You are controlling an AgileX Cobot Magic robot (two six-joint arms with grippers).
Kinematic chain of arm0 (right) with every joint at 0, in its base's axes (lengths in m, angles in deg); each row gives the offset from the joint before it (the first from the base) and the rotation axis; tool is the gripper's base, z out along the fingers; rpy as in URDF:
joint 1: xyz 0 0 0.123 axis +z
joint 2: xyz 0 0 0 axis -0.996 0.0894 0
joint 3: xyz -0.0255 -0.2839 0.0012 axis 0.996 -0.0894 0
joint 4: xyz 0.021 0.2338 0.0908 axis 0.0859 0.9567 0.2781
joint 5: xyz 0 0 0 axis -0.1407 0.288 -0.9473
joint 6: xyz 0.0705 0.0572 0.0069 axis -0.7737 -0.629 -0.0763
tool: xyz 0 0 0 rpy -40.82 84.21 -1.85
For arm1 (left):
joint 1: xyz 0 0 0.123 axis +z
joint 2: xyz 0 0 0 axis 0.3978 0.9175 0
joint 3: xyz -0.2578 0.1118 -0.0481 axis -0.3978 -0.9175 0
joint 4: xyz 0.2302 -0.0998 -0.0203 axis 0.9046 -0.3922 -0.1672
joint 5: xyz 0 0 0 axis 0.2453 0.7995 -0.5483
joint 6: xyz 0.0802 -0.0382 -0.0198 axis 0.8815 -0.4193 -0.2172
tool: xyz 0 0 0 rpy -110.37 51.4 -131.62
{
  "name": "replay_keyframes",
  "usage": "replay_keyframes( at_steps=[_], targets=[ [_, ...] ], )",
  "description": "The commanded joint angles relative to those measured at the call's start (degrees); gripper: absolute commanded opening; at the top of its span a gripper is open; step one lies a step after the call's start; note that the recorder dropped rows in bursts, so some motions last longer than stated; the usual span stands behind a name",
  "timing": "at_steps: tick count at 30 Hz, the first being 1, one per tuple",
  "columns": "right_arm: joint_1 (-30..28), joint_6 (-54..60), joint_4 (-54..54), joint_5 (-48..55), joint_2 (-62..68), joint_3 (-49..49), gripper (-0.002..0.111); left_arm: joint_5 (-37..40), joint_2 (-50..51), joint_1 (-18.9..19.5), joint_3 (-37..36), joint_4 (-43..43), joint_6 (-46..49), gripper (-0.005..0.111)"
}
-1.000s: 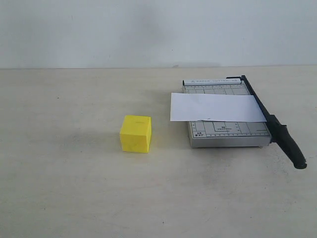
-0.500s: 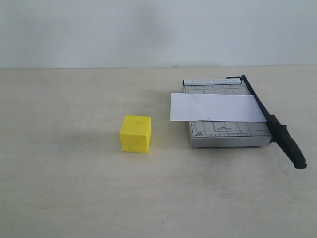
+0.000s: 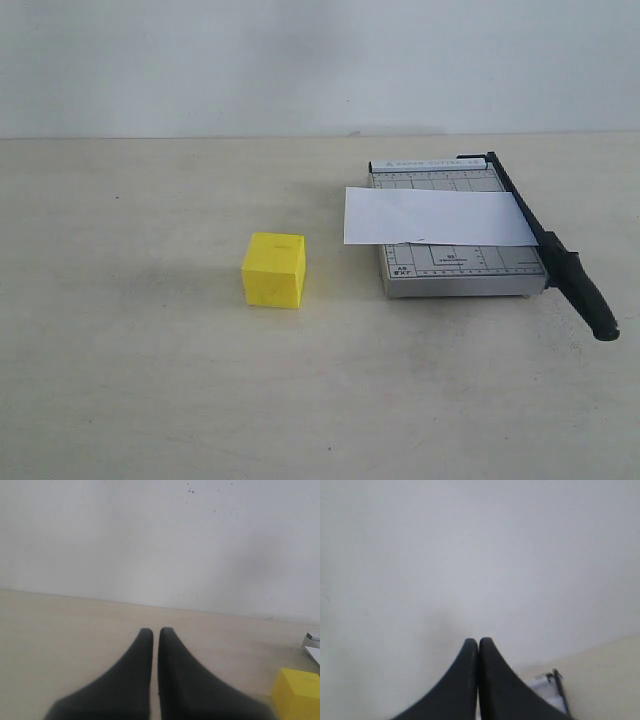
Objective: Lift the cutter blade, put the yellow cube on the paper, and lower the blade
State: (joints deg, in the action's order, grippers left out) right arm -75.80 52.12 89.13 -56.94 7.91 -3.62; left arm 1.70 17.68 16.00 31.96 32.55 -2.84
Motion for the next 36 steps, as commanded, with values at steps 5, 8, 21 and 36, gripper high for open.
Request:
replay_keyframes(
  at_steps=[5, 8, 21, 36],
  targets=[
    [0.1, -26.0, 0.2, -12.8, -0.4, 0.0, 0.0, -0.8, -0.2, 0.0, 0.2, -0.4, -0.5, 0.004],
    [0.1, -34.5, 0.2, -14.8, -0.4, 0.0, 0.0, -0.8, -0.2, 0.0, 0.2, -0.4, -0.5, 0.004],
    [0.1, -35.8, -11.7, -9.3, -0.4, 4.3, 0.0, -0.8, -0.2, 0.0, 0.2, -0.4, -0.5, 0.004],
    [0.1, -1.5, -16.7, 52.0, 5.2, 30.8, 0.005, -0.8, -0.2, 0.0, 0.2, -0.4, -0.5, 0.004]
  ],
)
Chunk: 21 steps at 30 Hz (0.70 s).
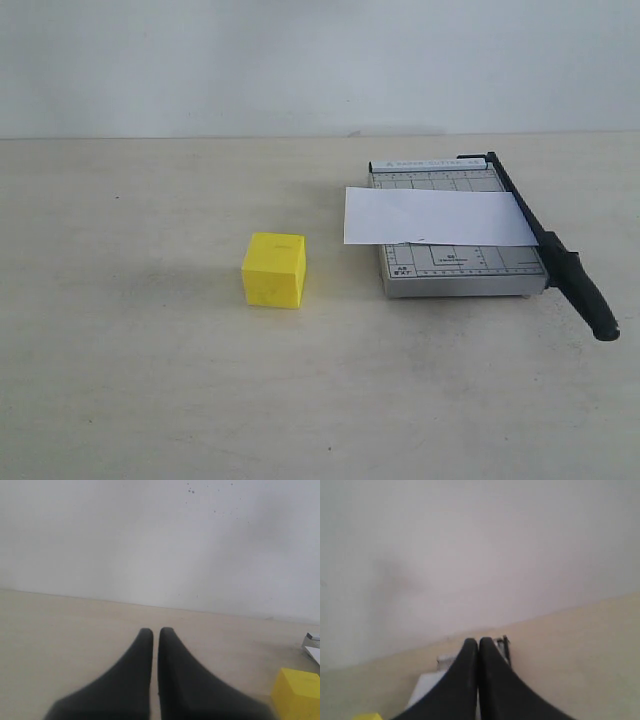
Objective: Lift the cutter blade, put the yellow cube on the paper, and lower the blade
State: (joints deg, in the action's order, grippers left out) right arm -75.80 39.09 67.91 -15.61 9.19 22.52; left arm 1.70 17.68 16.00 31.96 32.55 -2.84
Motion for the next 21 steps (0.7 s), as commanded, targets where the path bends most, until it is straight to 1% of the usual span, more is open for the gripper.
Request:
replay_keyframes(
  at_steps=[1, 2, 4, 7, 9, 13, 21],
  targets=[
    [0.1, 13.0, 5.3, 11.4, 5.2, 5.4, 0.008, -0.8, -0.2, 0.0, 0.2, -0.4, -0.5, 0.004],
    [0.1, 13.8, 6.0, 11.7, 6.7, 6.1, 0.012, -0.8, -0.2, 0.0, 0.2, -0.4, -0.5, 0.004],
    [0.1, 15.2, 7.0, 12.1, 10.1, 7.3, 0.025, -0.8, -0.2, 0.0, 0.2, -0.4, -0.5, 0.004],
    [0.1, 15.6, 7.4, 12.2, 15.5, 8.3, 0.052, -0.8, -0.2, 0.0, 0.2, -0.4, -0.5, 0.004],
    [0.1, 15.6, 7.7, 12.6, 20.0, 8.7, 0.062, -0.8, -0.2, 0.0, 0.2, -0.4, -0.5, 0.004],
    [0.1, 17.1, 8.1, 14.8, 30.6, 10.1, 0.062, -0.8, -0.2, 0.0, 0.2, -0.4, -0.5, 0.004],
    [0.1, 27.9, 8.3, 12.4, 55.5, 14.8, 0.062, -0.8, -0.2, 0.0, 0.2, -0.4, -0.5, 0.004]
  ],
)
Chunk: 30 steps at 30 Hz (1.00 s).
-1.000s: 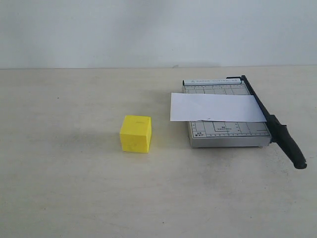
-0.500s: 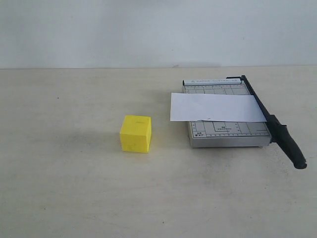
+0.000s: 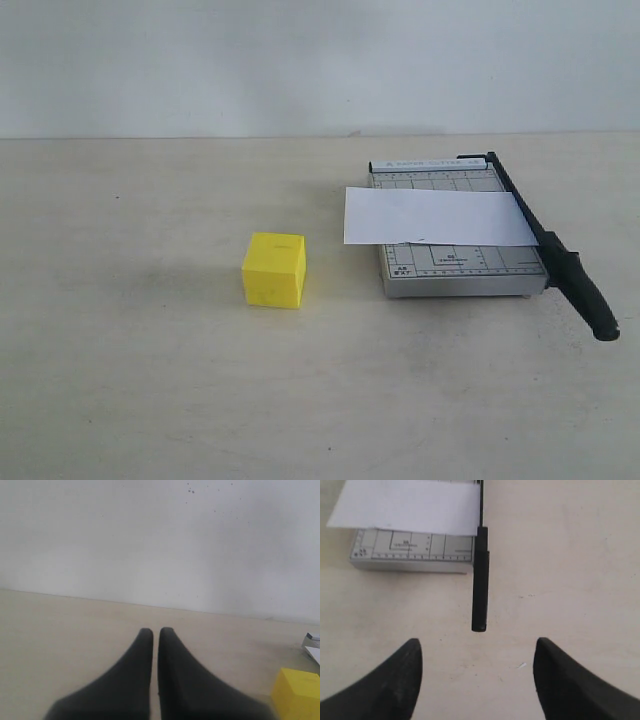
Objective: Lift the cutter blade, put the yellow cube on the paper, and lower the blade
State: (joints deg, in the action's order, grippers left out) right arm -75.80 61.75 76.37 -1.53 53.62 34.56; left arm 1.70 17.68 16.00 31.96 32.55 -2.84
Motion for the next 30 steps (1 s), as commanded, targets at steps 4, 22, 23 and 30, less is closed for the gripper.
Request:
replay_keyframes(
  at_steps=[4, 22, 23, 30],
  targets=[
    [0.1, 8.6, -0.2, -2.1, 22.8, 6.4, 0.062, -0.8, -0.2, 0.0, 0.2, -0.4, -0.5, 0.004],
    [0.1, 12.4, -0.3, -7.4, 45.0, 13.3, 0.062, -0.8, -0.2, 0.0, 0.2, -0.4, -0.5, 0.004],
    [0.1, 12.4, -0.3, -7.5, 45.6, 13.3, 0.062, -0.8, -0.2, 0.0, 0.2, -0.4, -0.5, 0.004],
    [0.0, 11.7, -1.8, -10.5, 47.3, 13.3, 0.062, -0.8, -0.2, 0.0, 0.2, -0.4, -0.5, 0.004]
  ],
)
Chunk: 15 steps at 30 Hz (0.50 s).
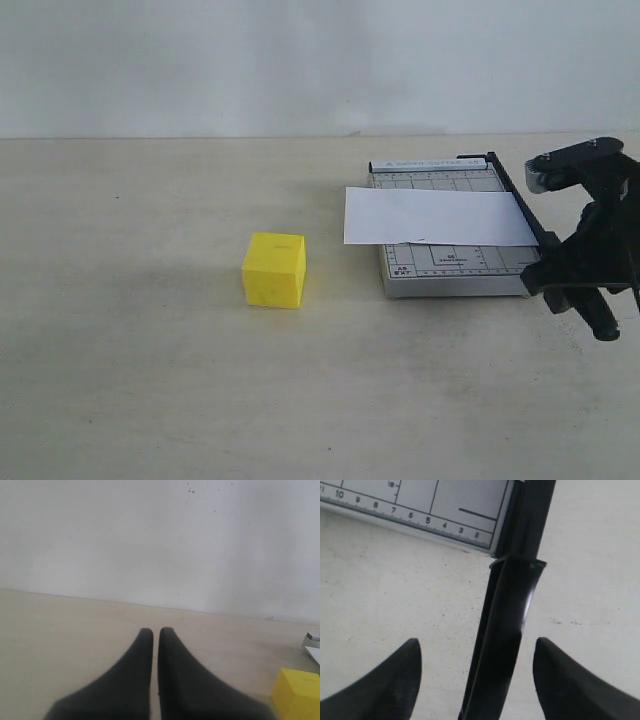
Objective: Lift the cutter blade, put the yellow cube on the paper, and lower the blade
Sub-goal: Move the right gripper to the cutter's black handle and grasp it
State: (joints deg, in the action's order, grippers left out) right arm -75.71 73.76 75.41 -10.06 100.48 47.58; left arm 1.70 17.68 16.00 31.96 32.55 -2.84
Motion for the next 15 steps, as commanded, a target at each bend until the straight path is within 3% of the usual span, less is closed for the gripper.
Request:
replay_keyframes(
  at_steps=[1, 15],
  targets=[
    [-0.1, -0.8, -0.9, -2.2, 0.6, 0.3, 0.062, -0.8, -0.2, 0.0, 0.2, -0.4, -0.5, 0.004],
    [-1.6, -5.7, -4.6, -3.6, 4.1, 0.3, 0.062, -0.8, -0.2, 0.0, 0.2, -0.4, -0.5, 0.004]
  ],
)
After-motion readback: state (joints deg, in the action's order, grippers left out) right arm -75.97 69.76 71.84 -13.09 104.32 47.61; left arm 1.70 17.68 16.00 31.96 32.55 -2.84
